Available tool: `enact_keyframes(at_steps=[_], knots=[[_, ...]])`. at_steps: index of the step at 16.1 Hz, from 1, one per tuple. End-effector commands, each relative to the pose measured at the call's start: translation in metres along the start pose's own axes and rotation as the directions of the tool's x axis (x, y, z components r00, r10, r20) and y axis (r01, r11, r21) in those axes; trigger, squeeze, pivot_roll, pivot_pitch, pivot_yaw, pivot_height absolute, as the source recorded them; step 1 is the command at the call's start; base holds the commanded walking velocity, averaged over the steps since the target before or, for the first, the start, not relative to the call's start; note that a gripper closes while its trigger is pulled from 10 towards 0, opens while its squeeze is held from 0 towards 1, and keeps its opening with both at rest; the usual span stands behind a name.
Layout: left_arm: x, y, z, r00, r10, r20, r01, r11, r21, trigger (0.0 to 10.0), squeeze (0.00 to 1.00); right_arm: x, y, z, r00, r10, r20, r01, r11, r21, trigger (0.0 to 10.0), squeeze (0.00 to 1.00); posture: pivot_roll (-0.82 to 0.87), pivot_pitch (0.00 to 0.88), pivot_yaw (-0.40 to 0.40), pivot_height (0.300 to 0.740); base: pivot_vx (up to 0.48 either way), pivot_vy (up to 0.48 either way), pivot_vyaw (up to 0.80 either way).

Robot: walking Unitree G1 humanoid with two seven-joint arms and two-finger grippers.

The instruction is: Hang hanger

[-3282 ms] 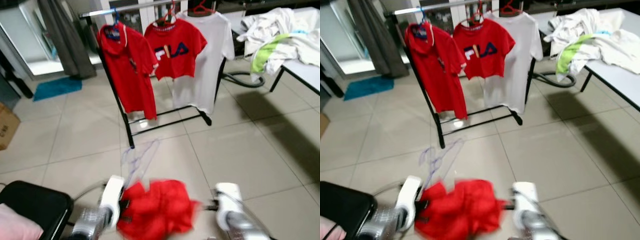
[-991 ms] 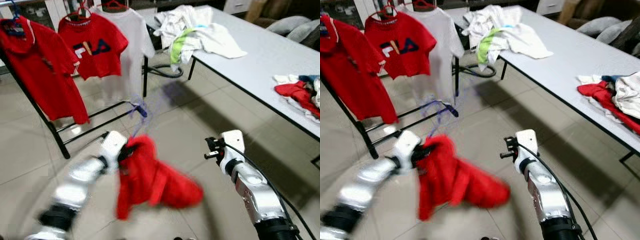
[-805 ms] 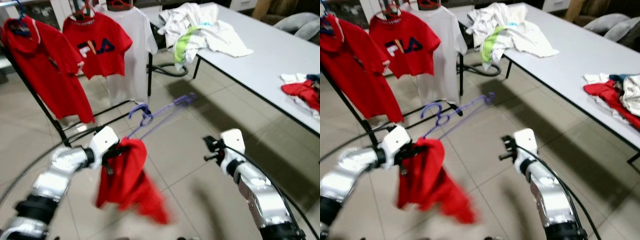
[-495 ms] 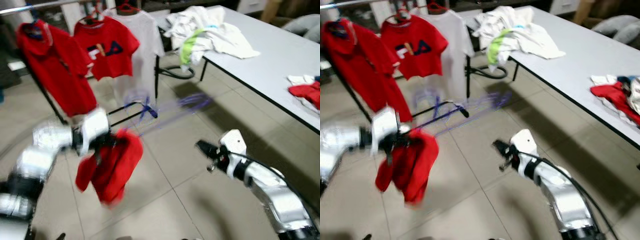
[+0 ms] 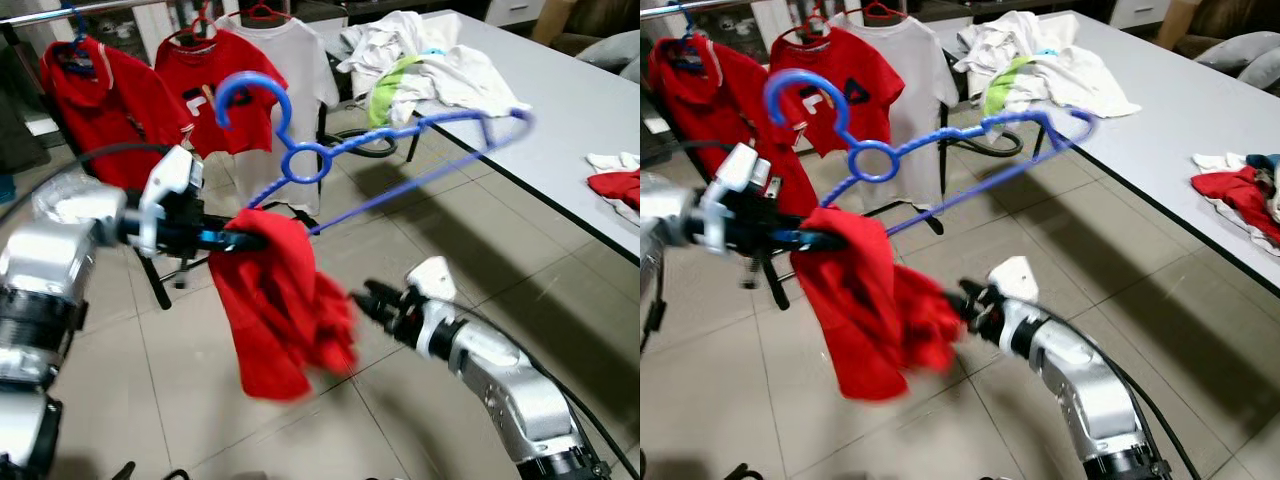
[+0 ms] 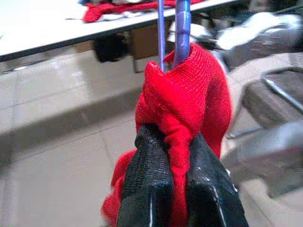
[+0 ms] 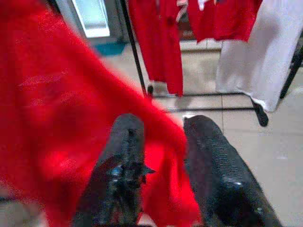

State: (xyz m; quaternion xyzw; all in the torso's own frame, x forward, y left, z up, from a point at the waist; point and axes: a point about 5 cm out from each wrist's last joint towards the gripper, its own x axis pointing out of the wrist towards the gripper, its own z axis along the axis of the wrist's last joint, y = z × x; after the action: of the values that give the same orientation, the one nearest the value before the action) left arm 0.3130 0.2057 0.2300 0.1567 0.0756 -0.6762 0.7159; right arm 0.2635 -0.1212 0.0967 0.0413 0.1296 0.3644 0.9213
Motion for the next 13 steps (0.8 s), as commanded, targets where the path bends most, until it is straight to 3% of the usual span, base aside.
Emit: enact_keyframes(at_steps=[1,3,5,7,11,13], knots=[[-0.001,0.000,0.012,0.999,-0.039,0.004,0.039,0.999,0.038,0.0,0.00,-0.001,0.000,0.011,0.999,0.010,0.043,-0.010,1.000,0.003,10.0,1.00,0.04,0.000,0.039,0.740,0.000,0.000,0.00],[-0.003,0.001,0.016,0.998,-0.057,-0.021,0.058,0.997,0.053,0.0,0.00,-0.005,0.007,0.015,0.996,0.065,0.062,-0.064,0.998,-0.015,10.0,1.00,0.04,0.000,0.054,0.740,0.000,0.000,0.00],[0.000,0.016,0.034,0.999,-0.051,0.011,0.049,0.992,0.115,0.0,0.00,-0.012,0.029,0.026,0.972,0.203,0.119,-0.201,0.979,-0.029,10.0,1.00,0.03,0.000,0.070,0.740,0.000,0.000,0.00],[0.003,0.020,0.039,0.998,-0.046,0.044,0.040,0.991,0.131,0.0,0.00,-0.014,0.040,0.033,0.956,0.259,0.139,-0.254,0.966,-0.049,10.0,1.00,0.02,0.000,0.078,0.740,0.000,0.000,0.00],[0.006,0.029,0.054,0.987,-0.027,0.157,0.002,0.987,0.162,0.0,0.00,-0.013,0.055,0.046,0.957,0.244,0.156,-0.228,0.967,-0.117,10.0,1.00,0.02,0.023,0.086,0.740,0.000,0.000,0.00],[0.007,0.031,0.056,0.987,0.010,0.160,-0.039,0.984,0.176,0.0,0.00,-0.005,0.060,0.050,0.958,0.224,0.179,-0.210,0.973,-0.094,10.0,1.00,0.03,0.030,0.083,0.740,0.000,0.000,0.00]])
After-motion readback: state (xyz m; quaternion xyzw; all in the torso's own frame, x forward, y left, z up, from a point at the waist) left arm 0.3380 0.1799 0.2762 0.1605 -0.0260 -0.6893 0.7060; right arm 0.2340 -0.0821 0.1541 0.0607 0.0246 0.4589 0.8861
